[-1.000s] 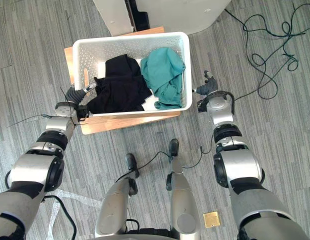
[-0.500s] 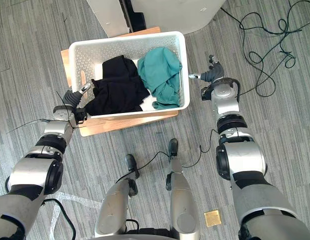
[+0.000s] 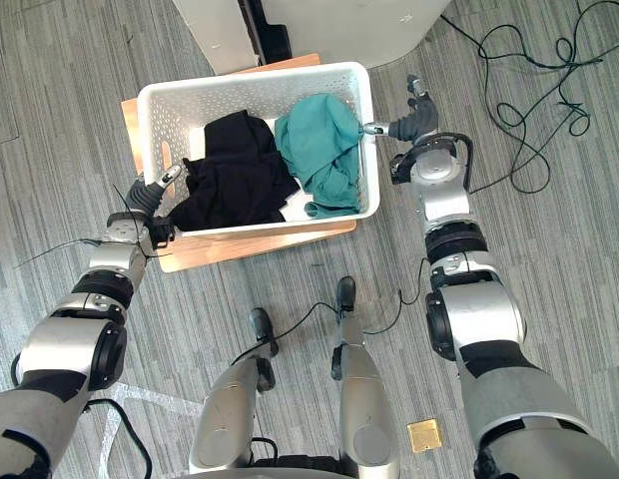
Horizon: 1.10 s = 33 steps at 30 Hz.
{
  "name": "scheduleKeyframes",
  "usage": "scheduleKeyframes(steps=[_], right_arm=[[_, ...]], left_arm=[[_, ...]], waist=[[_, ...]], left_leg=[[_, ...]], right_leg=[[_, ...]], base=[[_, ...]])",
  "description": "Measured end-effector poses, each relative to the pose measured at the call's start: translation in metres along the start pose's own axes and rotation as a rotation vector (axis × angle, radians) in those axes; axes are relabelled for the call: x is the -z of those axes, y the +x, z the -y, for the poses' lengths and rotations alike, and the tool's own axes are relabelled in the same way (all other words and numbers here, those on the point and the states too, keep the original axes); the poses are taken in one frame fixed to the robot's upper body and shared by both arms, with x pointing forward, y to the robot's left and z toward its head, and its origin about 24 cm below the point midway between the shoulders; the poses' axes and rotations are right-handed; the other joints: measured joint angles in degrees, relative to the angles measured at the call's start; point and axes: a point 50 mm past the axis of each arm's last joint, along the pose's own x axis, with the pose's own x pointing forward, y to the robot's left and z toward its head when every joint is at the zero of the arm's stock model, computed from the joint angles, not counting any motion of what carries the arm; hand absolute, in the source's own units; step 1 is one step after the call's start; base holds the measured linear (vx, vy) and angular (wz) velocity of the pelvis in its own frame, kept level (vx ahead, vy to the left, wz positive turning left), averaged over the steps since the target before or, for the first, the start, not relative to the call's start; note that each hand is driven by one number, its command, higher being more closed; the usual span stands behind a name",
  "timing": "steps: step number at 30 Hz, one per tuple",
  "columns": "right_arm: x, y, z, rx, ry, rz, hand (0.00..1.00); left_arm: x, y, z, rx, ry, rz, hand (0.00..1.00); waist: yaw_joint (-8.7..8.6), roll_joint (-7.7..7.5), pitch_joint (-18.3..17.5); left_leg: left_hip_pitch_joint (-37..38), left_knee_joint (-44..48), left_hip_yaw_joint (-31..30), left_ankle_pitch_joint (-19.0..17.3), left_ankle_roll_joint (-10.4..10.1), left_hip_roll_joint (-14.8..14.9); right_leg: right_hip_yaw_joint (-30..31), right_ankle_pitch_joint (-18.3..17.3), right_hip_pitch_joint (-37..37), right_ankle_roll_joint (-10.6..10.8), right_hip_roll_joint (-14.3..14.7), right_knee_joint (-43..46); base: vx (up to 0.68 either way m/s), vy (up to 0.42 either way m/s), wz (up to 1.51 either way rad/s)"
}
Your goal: Pick up the laundry basket with both hands and put the clothes into the washing machine.
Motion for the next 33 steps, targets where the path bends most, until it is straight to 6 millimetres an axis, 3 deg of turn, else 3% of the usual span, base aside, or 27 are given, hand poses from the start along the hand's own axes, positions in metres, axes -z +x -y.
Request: scheduleKeyframes(steps=[10,17,22,27,28,33], right_arm=[[0.004,-0.001,-0.003,-0.005,0.004,-0.009,0.00],[0.028,-0.007,-0.016,-0.038,0.015,-0.088,0.00],[0.046,-0.011,-0.020,-0.040,0.048,-0.163,0.00],[0.046,-0.011,-0.020,-0.029,0.084,-0.164,0.00],[0.046,-0.011,-0.020,-0.028,0.084,-0.164,1.00],[0.046,-0.011,-0.023,-0.037,0.084,-0.157,1.00]], left_arm=[[0.000,-0.001,0.001,0.003,0.000,0.006,0.00],[-0.002,0.000,0.003,0.007,-0.001,0.011,0.00],[-0.014,0.001,0.010,0.020,-0.008,0.056,0.00],[-0.021,0.001,0.017,0.032,-0.013,0.081,0.00],[-0.023,0.001,0.018,0.030,-0.015,0.084,1.00],[-0.025,0.002,0.019,0.027,-0.016,0.090,1.00]], waist=[[-0.01,-0.01,0.00],[0.00,-0.01,0.00],[0.03,0.01,-0.01],[0.10,0.02,-0.02],[0.09,0.02,-0.02],[0.08,0.05,-0.04]], left_leg=[[0.00,-0.02,-0.08,0.00,0.00,-0.04],[-0.31,-0.08,-0.39,0.01,0.02,-0.17],[-1.93,-0.43,-1.86,0.46,0.14,-0.84],[-1.89,-2.23,-2.00,1.58,0.55,-1.67],[-1.90,-2.25,-1.98,1.58,0.56,-1.76],[-1.71,-3.16,-1.85,1.91,0.47,-2.06]], right_leg=[[-0.02,0.00,0.00,0.00,-0.04,0.02],[-0.29,-0.02,-0.09,0.03,-0.20,-0.01],[-1.58,-0.02,-1.10,0.03,-0.75,0.15],[-1.83,0.06,-1.69,0.14,-1.52,0.25],[-1.80,0.07,-1.73,0.16,-1.63,0.25],[-1.68,0.16,-2.02,0.29,-1.86,0.27]], base=[[0.00,-0.001,0.00],[0.00,0.000,0.02],[0.01,0.002,0.14],[0.02,0.004,0.07],[0.00,0.000,0.00],[0.00,0.000,0.00]])
